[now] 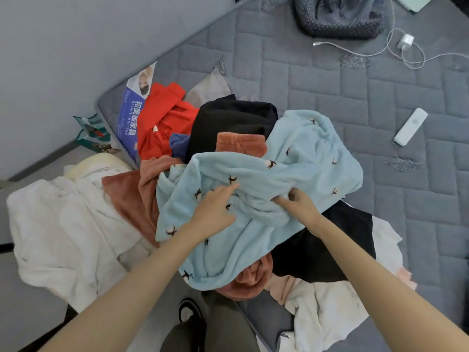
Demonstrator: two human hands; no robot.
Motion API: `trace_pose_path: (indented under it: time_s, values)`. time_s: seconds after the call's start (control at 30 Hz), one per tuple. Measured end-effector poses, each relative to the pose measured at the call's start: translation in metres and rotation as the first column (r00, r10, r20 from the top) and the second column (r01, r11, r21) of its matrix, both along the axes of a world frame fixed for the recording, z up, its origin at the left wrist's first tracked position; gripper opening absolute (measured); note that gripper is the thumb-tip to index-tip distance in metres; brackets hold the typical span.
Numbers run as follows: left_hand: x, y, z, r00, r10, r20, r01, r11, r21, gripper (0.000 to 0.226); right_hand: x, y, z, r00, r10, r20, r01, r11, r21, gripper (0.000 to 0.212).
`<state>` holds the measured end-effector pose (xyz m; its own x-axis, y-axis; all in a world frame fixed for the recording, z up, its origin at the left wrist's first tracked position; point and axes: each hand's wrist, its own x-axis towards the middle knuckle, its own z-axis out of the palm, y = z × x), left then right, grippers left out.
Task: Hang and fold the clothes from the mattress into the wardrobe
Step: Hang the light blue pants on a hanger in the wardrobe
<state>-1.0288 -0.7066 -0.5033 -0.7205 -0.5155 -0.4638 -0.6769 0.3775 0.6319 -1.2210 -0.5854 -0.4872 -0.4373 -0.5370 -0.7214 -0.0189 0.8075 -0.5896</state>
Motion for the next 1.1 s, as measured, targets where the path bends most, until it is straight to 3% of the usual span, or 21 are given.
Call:
trace_pose_path:
  time_s: [0.1,0.17,0.23,0.3,0.33,0.4,0.47,0.53,0.6,0.7,0.77,0.83,0.93,1.03,1.1]
  values:
    - [-0.005,0.007,0.006,0.995,-0.102,-0.023,0.100,0.993,-0.058,0.110,0.008,-0.008,0.035,0.992,0.108,-0.061,-0.118,0.973,-0.200,0.045]
    - [-0.013,0.012,0.010,0.992,-0.045,-0.114,0.021,0.980,-0.197,0.109,0.012,-0.017,0.059,0.984,0.165,-0.068,-0.178,0.923,-0.340,0.032]
    - [-0.024,0.009,0.015,0.953,0.117,-0.279,-0.181,0.959,-0.219,0.082,0.008,-0.029,0.083,0.978,0.209,-0.011,-0.193,0.880,-0.434,0.008]
    - [-0.030,0.002,0.028,0.869,0.294,-0.399,-0.325,0.946,-0.011,0.042,0.003,-0.039,0.098,0.967,0.242,0.075,-0.179,0.860,-0.478,0.026]
    - [-0.029,-0.002,0.035,0.850,0.360,-0.385,-0.353,0.931,0.092,0.027,0.000,-0.042,0.099,0.965,0.243,0.095,-0.170,0.861,-0.479,0.034]
    - [-0.022,-0.010,0.051,0.812,0.483,-0.329,-0.421,0.874,0.244,0.018,-0.005,-0.047,0.092,0.963,0.266,-0.041,-0.257,0.864,-0.433,0.054]
    - [-0.007,-0.017,0.063,0.730,0.632,-0.261,-0.531,0.764,0.367,0.011,-0.005,-0.051,0.080,0.898,0.369,-0.241,-0.432,0.846,-0.314,0.070]
    - [0.011,-0.025,0.074,0.665,0.714,-0.220,-0.589,0.682,0.435,0.024,0.000,-0.059,0.065,0.871,0.408,-0.273,-0.473,0.844,-0.251,0.081]
    - [0.033,-0.032,0.084,0.649,0.708,-0.276,-0.596,0.700,0.393,0.030,0.009,-0.068,0.051,0.853,0.450,-0.264,-0.507,0.836,-0.211,0.087]
    - [0.076,-0.049,0.095,0.610,0.697,-0.376,-0.656,0.711,0.252,0.031,0.031,-0.084,0.030,0.711,0.624,-0.324,-0.654,0.756,0.018,0.098]
    - [0.107,-0.060,0.093,0.629,0.697,-0.345,-0.709,0.696,0.112,0.028,0.046,-0.091,0.018,0.675,0.684,-0.279,-0.674,0.724,0.146,0.086]
    - [0.131,-0.067,0.084,0.670,0.691,-0.270,-0.716,0.698,0.011,0.034,0.058,-0.095,0.010,0.728,0.649,-0.219,-0.649,0.756,0.084,0.062]
    - [0.151,-0.072,0.064,0.780,0.619,-0.089,-0.625,0.775,-0.092,0.045,0.060,-0.097,0.011,0.802,0.432,-0.414,-0.488,0.872,-0.035,0.038]
    - [0.146,-0.074,0.044,0.878,0.448,0.167,-0.437,0.894,-0.098,0.059,0.042,-0.094,0.014,0.724,0.309,-0.616,-0.440,0.896,-0.068,0.056]
    - [0.125,-0.076,0.037,0.918,0.325,0.226,-0.312,0.946,-0.092,0.082,0.025,-0.094,0.009,0.677,0.404,-0.616,-0.460,0.885,0.074,0.074]
